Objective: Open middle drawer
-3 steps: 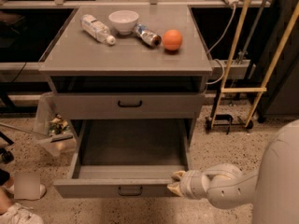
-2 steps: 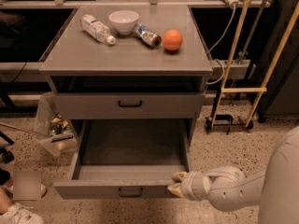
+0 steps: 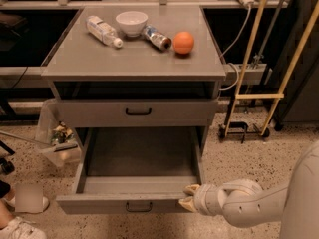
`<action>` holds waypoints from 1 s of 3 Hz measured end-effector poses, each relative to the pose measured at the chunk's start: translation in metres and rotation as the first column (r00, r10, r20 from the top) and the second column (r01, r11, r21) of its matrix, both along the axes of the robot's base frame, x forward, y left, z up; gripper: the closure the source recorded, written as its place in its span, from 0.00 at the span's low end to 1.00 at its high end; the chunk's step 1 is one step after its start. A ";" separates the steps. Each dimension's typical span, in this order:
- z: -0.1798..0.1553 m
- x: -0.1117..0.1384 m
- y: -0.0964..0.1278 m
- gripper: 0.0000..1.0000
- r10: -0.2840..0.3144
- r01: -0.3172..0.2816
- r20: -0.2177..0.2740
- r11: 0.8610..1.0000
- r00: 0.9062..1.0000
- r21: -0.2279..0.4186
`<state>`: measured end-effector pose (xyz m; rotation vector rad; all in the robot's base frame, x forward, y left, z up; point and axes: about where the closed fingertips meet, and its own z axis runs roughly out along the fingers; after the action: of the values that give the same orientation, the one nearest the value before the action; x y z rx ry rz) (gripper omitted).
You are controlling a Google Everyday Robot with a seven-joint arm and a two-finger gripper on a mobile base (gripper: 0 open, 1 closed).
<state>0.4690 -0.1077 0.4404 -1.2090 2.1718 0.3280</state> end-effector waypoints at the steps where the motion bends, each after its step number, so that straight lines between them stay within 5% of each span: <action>1: 0.001 0.000 0.000 1.00 0.000 0.000 0.000 1.000 1.000 0.000; 2: 0.000 -0.003 -0.002 1.00 -0.012 0.012 0.004 1.000 1.000 0.007; 3: 0.000 -0.003 -0.002 0.81 -0.012 0.012 0.004 1.000 1.000 0.007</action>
Offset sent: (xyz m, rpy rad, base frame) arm -0.3657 -0.2643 -0.1181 0.4180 -0.3853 -0.8579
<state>0.4662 -0.1099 0.4408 -1.1913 2.1714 0.3275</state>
